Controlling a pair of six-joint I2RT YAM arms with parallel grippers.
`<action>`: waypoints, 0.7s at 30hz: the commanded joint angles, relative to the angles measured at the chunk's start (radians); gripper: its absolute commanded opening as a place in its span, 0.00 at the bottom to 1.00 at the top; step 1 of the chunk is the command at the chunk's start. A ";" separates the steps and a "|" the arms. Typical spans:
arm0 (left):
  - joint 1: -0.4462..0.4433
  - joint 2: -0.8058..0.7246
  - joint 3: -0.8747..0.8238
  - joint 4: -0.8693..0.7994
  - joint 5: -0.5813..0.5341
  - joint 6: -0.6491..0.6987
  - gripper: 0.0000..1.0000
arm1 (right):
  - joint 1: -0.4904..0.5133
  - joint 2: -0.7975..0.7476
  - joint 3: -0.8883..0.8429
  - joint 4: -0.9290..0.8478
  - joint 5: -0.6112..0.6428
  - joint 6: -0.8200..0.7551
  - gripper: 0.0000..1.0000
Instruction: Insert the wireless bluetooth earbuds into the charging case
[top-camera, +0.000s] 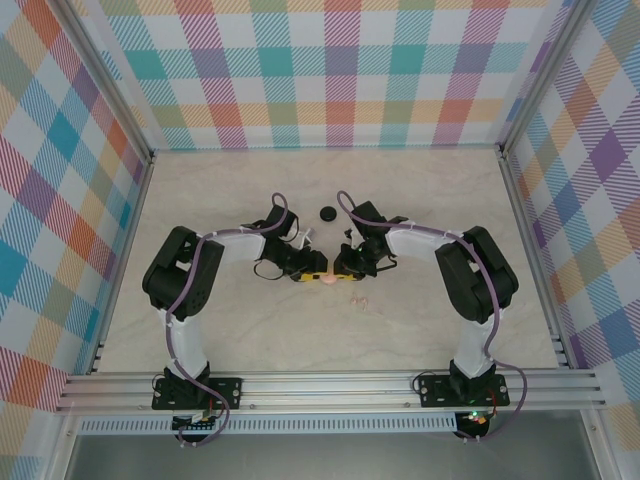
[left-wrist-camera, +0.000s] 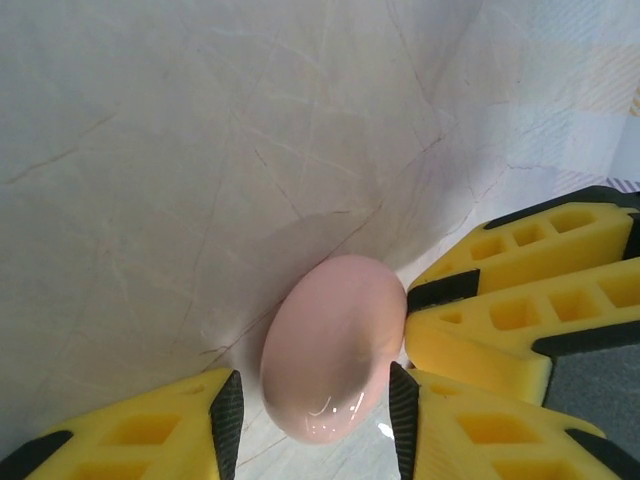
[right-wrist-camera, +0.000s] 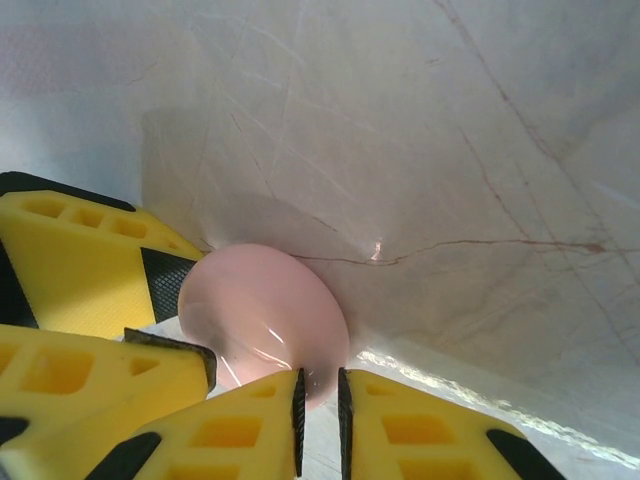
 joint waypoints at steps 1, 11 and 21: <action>0.012 0.010 -0.023 0.046 0.054 -0.030 0.43 | -0.001 0.025 -0.008 0.001 -0.002 0.003 0.20; -0.004 0.007 -0.043 0.108 0.081 -0.090 0.40 | -0.001 0.035 -0.008 0.007 0.000 0.006 0.20; -0.009 0.002 -0.054 0.165 0.084 -0.142 0.37 | -0.001 0.035 -0.008 0.012 -0.005 0.006 0.20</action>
